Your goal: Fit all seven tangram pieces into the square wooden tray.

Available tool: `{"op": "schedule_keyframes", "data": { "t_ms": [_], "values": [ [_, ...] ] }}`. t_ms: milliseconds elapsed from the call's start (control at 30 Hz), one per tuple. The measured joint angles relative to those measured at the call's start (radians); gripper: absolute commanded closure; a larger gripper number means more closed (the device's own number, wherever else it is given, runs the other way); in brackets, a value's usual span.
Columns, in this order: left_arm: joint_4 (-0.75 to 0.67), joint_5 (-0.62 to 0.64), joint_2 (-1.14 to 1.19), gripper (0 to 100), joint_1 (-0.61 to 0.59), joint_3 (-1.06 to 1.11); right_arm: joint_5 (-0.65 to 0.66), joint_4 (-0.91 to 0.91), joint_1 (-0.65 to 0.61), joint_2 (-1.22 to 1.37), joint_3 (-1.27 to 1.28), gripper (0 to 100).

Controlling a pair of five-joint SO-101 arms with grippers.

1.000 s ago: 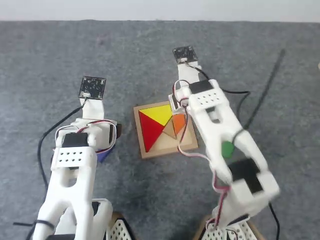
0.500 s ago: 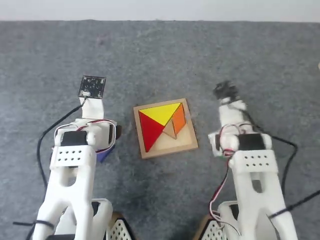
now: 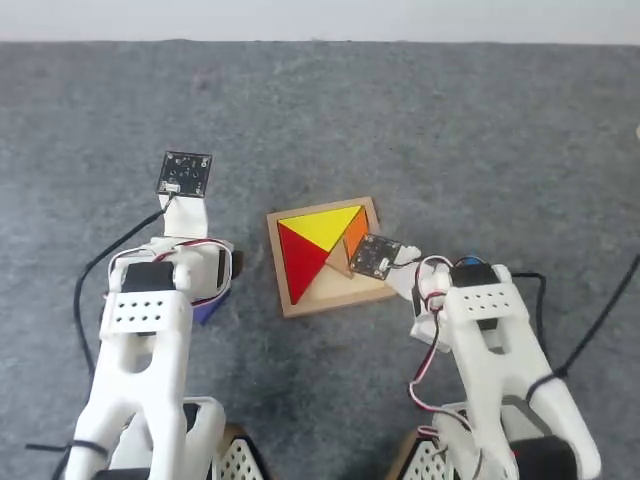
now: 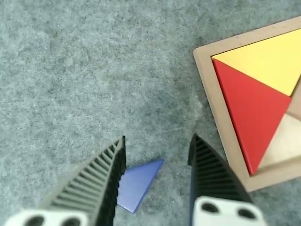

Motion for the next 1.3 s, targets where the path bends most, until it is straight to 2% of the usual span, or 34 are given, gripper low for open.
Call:
{"op": "schedule_keyframes", "data": {
  "t_ms": [233, 400, 467, 667, 800, 867, 1033, 1233, 1300],
  "values": [
    [0.000, 0.000, 0.000, 78, 0.000, 0.000, 0.118, -0.086, 0.087, 0.117, 0.000, 67.2],
    [0.000, 0.000, 0.000, 78, 0.000, 0.000, 0.129, -0.103, 0.120, 0.195, -0.015, 91.2],
    [0.000, 0.000, 0.000, 78, 0.000, 0.000, 0.130, -0.103, 0.120, 0.207, -0.035, 96.5],
    [0.000, 0.000, 0.000, 78, 0.000, 0.000, 0.127, -0.106, 0.127, 0.222, -0.078, 97.2],
    [0.000, 0.000, 0.000, 78, 0.000, 0.000, 0.038, -0.103, 0.120, 0.224, -0.104, 96.7],
    [0.000, 0.000, 0.000, 78, 0.000, 0.000, -0.005, -0.103, 0.094, 0.226, -0.109, 95.7],
    [0.000, 0.000, 0.000, 78, 0.000, 0.000, -0.069, -0.058, -0.021, 0.236, -0.110, 86.1],
    [0.000, 0.000, 0.000, 78, 0.000, 0.000, -0.198, -0.031, -0.089, 0.236, -0.110, 86.1],
    [0.000, 0.000, 0.000, 78, 0.000, 0.000, -0.238, -0.029, -0.091, 0.236, -0.110, 90.1]
  ]
}}
